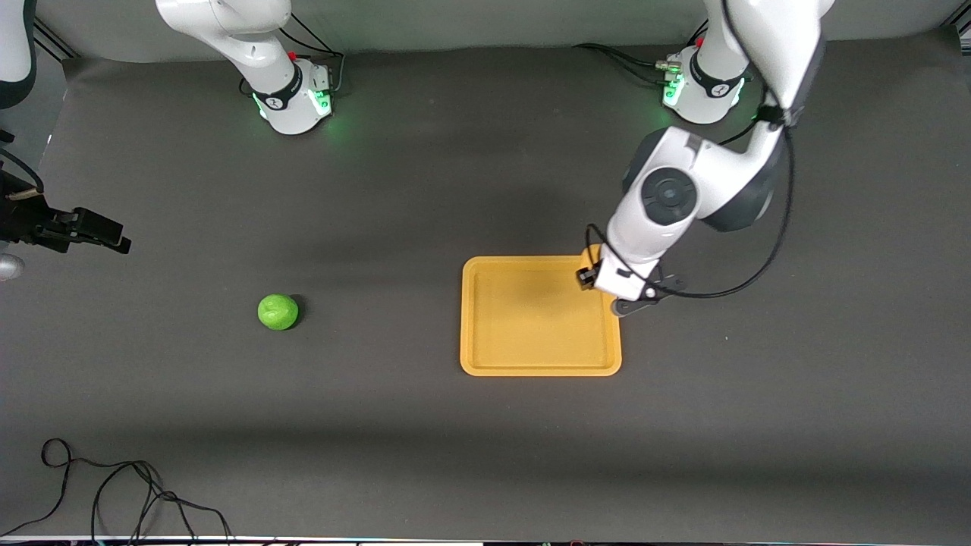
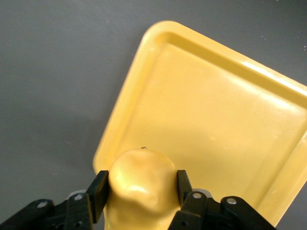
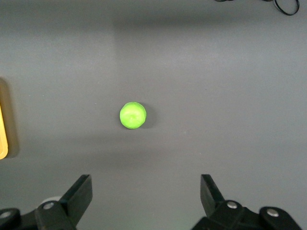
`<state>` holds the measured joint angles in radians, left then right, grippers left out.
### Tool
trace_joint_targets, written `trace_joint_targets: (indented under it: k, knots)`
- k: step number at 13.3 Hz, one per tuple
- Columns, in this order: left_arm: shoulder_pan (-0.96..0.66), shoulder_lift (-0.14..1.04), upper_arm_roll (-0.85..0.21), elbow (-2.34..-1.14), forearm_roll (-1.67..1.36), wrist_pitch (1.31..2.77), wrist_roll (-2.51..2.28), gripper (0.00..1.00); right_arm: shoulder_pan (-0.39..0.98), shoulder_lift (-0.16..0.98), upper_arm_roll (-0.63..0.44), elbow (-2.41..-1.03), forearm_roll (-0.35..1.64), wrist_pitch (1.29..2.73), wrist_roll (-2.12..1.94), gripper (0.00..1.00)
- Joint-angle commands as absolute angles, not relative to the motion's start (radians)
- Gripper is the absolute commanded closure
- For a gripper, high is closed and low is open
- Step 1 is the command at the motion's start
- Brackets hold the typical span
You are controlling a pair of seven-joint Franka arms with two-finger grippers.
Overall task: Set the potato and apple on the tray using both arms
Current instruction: 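Lift the potato with the left gripper and carry it over the tray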
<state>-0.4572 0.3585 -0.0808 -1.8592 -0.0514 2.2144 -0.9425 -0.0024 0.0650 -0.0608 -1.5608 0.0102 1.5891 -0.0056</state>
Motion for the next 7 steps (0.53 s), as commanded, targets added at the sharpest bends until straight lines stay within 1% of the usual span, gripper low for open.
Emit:
trace_joint_targets:
  k: [1, 7]
  knots:
    - [-0.491, 0.439, -0.064, -1.824, -0.034, 2.285, -1.006, 0.64, 0.005, 0.055, -0.067, -1.578, 0.017, 1.595, -0.048, 0.00]
    - [-0.511, 0.537, -0.061, -1.827, -0.031, 2.430, -1.022, 0.64, 0.005, 0.060, -0.067, -1.580, 0.018, 1.595, -0.046, 0.00]
